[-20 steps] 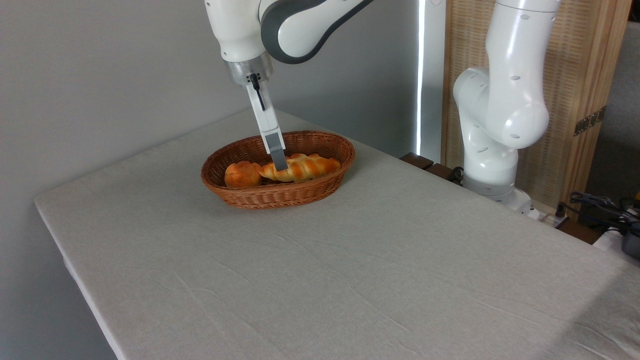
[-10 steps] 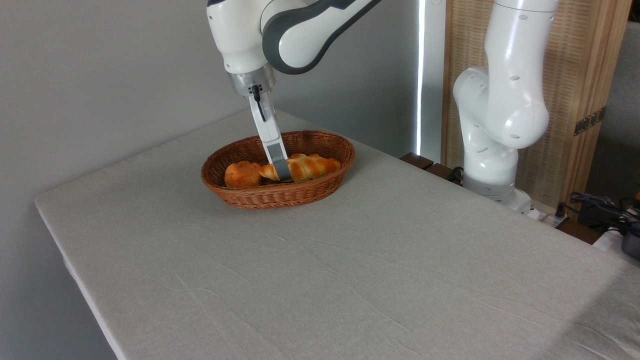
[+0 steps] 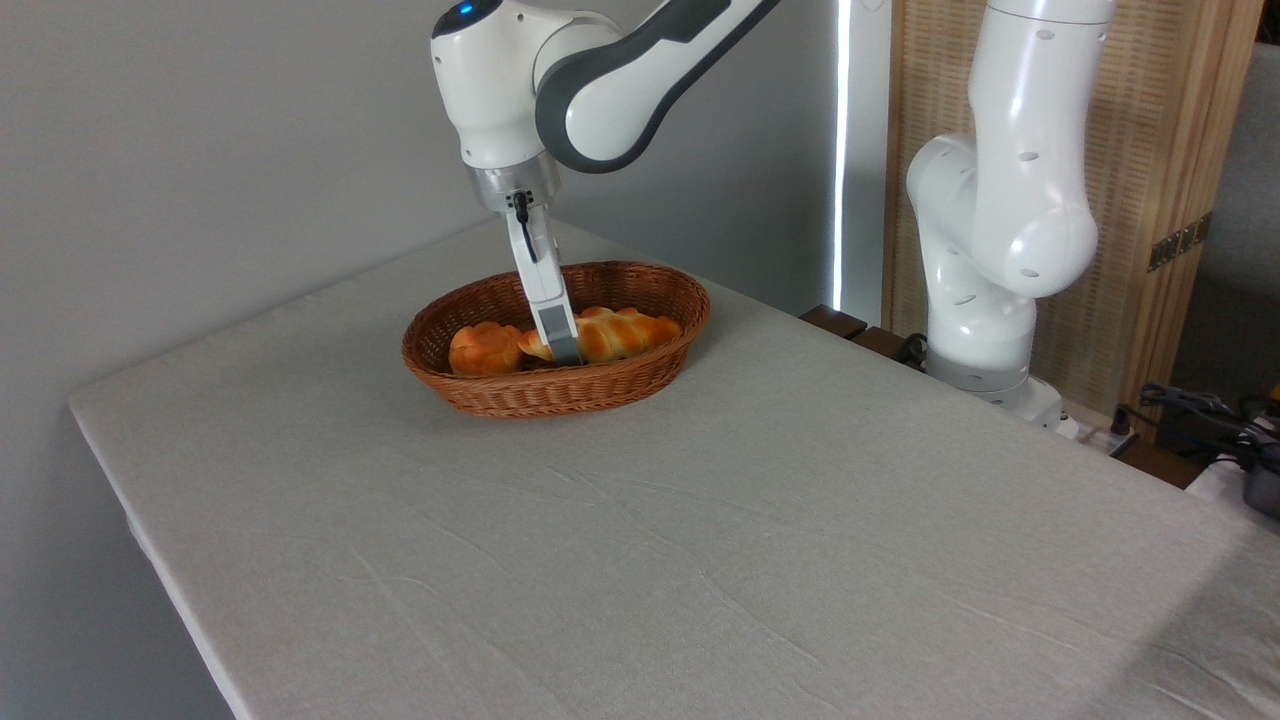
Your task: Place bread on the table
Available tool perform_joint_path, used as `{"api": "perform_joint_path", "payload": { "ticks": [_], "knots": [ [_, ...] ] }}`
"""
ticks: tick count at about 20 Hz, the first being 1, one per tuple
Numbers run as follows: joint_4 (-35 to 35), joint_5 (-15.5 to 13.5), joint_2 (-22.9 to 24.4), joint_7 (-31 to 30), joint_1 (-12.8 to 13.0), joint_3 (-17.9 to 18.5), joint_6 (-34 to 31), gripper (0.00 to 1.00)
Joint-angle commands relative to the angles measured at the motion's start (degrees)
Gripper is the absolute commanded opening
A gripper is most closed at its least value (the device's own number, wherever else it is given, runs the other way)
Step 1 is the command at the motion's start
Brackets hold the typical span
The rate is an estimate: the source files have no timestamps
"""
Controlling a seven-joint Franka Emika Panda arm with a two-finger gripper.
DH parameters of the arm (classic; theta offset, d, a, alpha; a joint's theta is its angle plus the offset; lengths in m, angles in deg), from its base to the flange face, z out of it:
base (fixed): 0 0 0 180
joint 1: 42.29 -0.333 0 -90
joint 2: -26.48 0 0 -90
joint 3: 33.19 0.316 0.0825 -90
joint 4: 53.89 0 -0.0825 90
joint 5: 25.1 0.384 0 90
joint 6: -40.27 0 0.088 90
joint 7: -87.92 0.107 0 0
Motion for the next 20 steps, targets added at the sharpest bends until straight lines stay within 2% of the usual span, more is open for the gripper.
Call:
{"api": "perform_joint_path", "payload": {
  "ticks": [1,3,8,10,11,20],
  "knots": [
    [0.4,0.6,0.5,0.7,0.5,0.0,1.2,0.37],
    [0.4,0.6,0.5,0.7,0.5,0.0,1.2,0.31],
    [0.3,0.6,0.6,0.7,0.5,0.0,0.6,0.31],
    [0.1,0.6,0.9,0.6,2.4,0.6,-0.7,0.24],
    [0.1,0.6,0.9,0.6,3.3,0.8,-1.2,0.24],
    [-1.7,0.6,1.2,0.0,3.7,2.1,-4.7,0.24]
  ]
}}
